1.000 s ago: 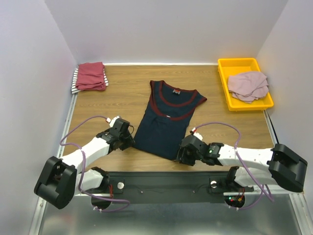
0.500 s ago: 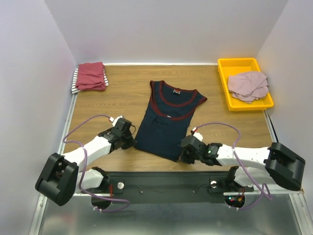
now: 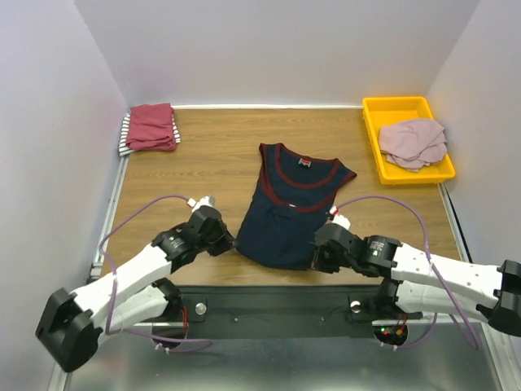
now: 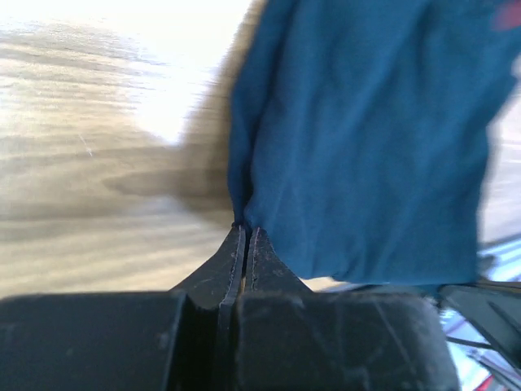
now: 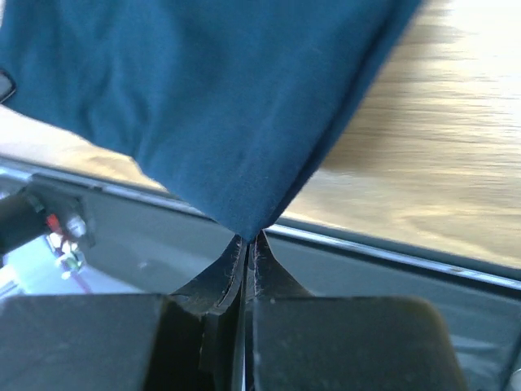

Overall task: Fold and stack the tank tops
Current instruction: Fold the tank top

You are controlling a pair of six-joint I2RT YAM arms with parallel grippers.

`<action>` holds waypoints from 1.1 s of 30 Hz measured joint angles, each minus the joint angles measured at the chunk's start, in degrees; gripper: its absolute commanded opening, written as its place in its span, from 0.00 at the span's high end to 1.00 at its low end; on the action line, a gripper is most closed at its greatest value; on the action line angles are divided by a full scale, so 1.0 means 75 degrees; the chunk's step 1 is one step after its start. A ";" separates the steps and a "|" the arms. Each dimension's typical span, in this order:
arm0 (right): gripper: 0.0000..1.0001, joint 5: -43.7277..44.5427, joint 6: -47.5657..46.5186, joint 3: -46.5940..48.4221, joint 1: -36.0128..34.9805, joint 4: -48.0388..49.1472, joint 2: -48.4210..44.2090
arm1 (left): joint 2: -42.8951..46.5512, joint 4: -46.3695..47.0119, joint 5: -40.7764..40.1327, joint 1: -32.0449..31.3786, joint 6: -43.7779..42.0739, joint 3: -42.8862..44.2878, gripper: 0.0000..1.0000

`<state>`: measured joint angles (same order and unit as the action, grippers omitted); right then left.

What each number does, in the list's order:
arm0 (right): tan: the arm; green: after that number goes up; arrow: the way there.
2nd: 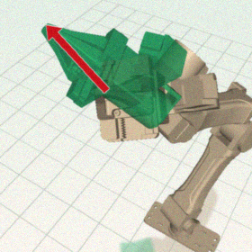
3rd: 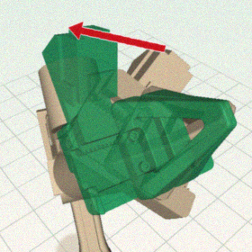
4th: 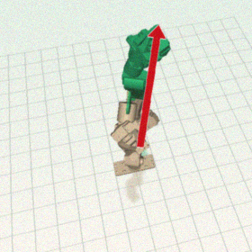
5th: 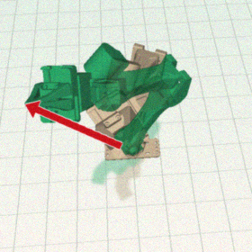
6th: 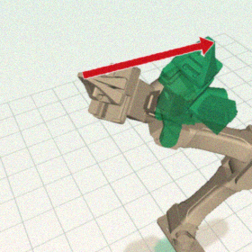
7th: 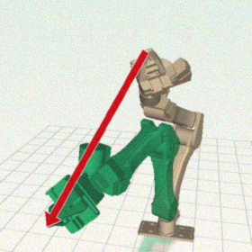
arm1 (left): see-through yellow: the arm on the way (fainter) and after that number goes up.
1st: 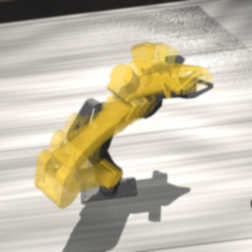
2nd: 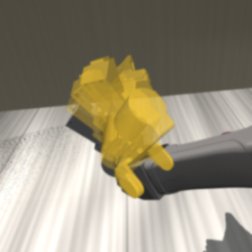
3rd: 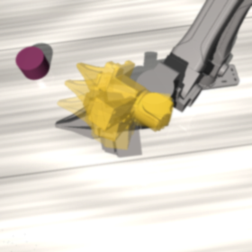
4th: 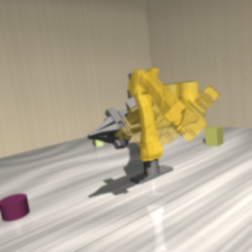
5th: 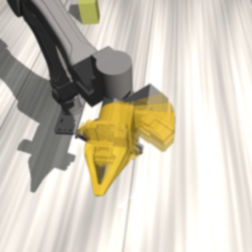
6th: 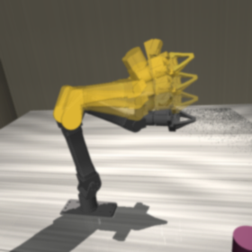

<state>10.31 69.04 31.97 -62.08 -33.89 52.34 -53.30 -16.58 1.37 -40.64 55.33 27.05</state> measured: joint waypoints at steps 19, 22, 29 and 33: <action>1.00 0.1067 -0.0653 0.3436 -0.1533 -0.0423 0.2570 | 0.2180 -0.2576 -0.2358 0.0073 0.0498 0.2672 1.00; 1.00 0.1145 -0.0845 0.3888 -0.1536 -0.0364 0.2929 | 0.1827 -0.2492 -0.2530 0.0507 0.0195 0.3168 1.00; 1.00 0.1314 -0.1501 0.4637 -0.1125 -0.0245 0.3573 | 0.0428 -0.1536 -0.1687 0.2454 -0.0551 0.3281 1.00; 1.00 0.1139 -0.2049 0.4814 -0.0286 -0.0119 0.3899 | -0.0507 -0.0950 -0.1390 0.2804 -0.0656 0.3287 1.00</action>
<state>18.85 53.67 68.07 -64.23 -34.79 81.58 -57.10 -23.70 -9.06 -19.62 50.41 51.70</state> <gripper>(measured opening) 0.022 0.040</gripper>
